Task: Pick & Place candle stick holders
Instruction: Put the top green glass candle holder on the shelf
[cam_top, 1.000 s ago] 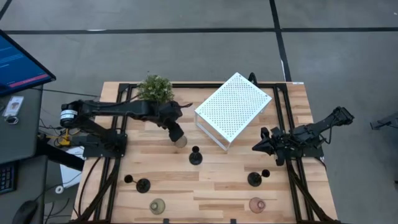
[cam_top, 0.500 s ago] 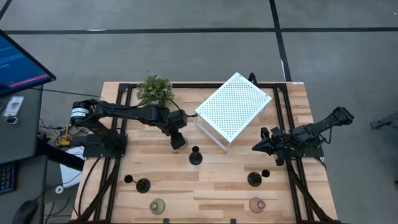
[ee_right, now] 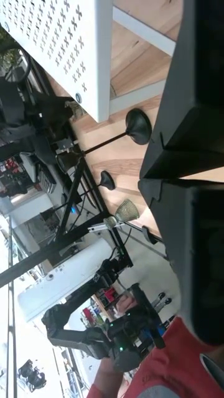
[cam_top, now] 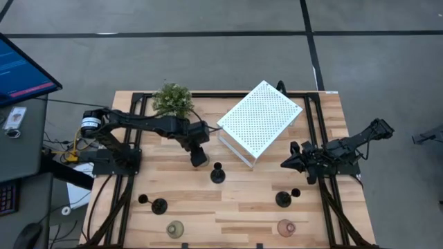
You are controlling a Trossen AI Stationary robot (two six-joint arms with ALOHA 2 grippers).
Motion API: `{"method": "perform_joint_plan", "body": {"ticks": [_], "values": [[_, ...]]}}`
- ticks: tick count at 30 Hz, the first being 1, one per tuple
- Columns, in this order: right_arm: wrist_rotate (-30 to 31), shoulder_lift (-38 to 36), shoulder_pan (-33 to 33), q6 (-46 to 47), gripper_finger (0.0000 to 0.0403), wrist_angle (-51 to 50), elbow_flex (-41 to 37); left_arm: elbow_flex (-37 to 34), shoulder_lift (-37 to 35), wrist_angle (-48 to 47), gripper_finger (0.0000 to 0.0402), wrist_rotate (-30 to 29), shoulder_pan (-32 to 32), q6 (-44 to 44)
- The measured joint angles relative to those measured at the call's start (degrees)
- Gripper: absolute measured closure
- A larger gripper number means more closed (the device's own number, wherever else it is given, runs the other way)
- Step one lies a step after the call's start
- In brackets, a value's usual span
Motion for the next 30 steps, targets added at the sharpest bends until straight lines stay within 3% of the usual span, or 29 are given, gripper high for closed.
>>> {"method": "perform_joint_plan", "body": {"ticks": [2, 7, 15, 19, 30], "values": [[0.0, 0.0, 0.0, 0.0, 0.0401, 0.0, 0.0, 0.0, 0.0, -0.2, 0.0367, 0.3, 0.0, -0.3], [0.0, 0.0, 0.0, 0.0, 0.0401, 0.0, 0.0, -0.1, 0.0, -0.4, 0.0367, -0.8, -0.4, -0.7], [0.0, 0.0, 0.0, 0.0, 0.0401, 0.0, 0.0, 0.3, -2.8, -1.6, 0.0367, -9.7, -2.2, -1.5], [0.0, 0.0, 0.0, 0.0, 0.0401, 0.0, 0.0, -0.1, -7.1, -2.5, 0.0368, -12.2, -2.1, -3.7], [0.0, 0.0, 0.0, 0.0, 0.0401, 0.0, 0.0, 0.1, -23.8, -6.5, 0.0372, -9.0, -1.7, -14.0]]}}
